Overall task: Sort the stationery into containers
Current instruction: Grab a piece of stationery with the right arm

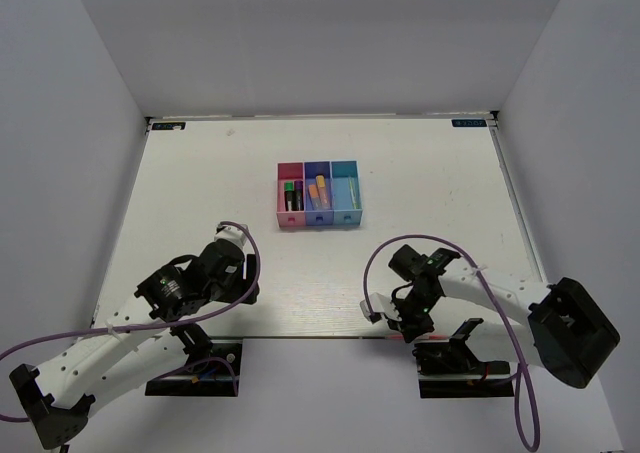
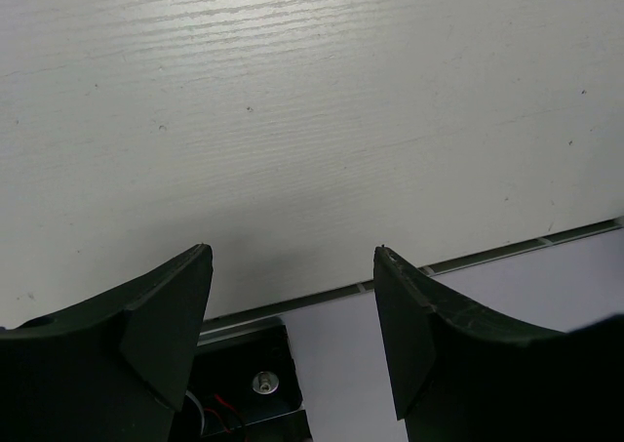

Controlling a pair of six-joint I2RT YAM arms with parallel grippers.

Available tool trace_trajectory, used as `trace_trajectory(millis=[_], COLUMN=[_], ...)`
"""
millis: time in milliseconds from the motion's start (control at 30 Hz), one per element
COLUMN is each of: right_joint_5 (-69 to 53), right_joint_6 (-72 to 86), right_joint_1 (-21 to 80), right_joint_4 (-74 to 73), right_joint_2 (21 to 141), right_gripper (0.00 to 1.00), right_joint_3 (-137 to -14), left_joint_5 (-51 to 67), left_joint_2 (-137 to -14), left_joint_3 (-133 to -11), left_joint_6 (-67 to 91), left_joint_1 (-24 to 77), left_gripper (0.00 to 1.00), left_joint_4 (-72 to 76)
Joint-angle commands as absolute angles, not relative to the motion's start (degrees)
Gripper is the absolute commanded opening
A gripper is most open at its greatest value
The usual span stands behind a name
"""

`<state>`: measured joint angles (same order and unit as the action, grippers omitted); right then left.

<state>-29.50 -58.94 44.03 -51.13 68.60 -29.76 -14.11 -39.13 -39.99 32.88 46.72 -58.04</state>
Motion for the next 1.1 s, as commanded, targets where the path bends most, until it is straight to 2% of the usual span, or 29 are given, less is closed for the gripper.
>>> trace_trajectory(millis=[0,633,900,933,967,1067], right_joint_5=[-25.2,-22.9,-25.4,-23.8,-22.8,-15.0], right_joint_6=[-59.3,-58.5,-56.6,-55.8,-54.9,-54.2], right_joint_1=[44.2,43.9,43.8,43.8,43.8,43.6], right_joint_4=[-47.2,-46.1,-49.0,-48.7,-48.2,-47.6], right_joint_2=[67.7,63.8,59.9,58.8,58.0,57.6], right_gripper=[0.00,0.00,0.00,0.07,0.20,0.39], right_joint_3=[-28.8,-28.6,-33.5,-34.6,-35.2,-36.9], left_joint_5=[-14.2,-14.2,-14.2,-14.2,-14.2,-14.5], left_joint_2=[-38.6,-38.5,-38.5,-38.3,-38.2,-38.2], left_joint_3=[-39.7,-40.3,-40.7,-40.8,-40.7,-41.0], left_joint_6=[33.0,33.0,32.9,32.9,32.8,32.7], left_joint_1=[46.6,46.7,46.6,46.5,46.7,46.6], left_gripper=[0.77,0.77,0.77,0.77,0.77,0.77], left_joint_4=[-58.1,-58.6,-58.8,-59.1,-59.1,-59.4])
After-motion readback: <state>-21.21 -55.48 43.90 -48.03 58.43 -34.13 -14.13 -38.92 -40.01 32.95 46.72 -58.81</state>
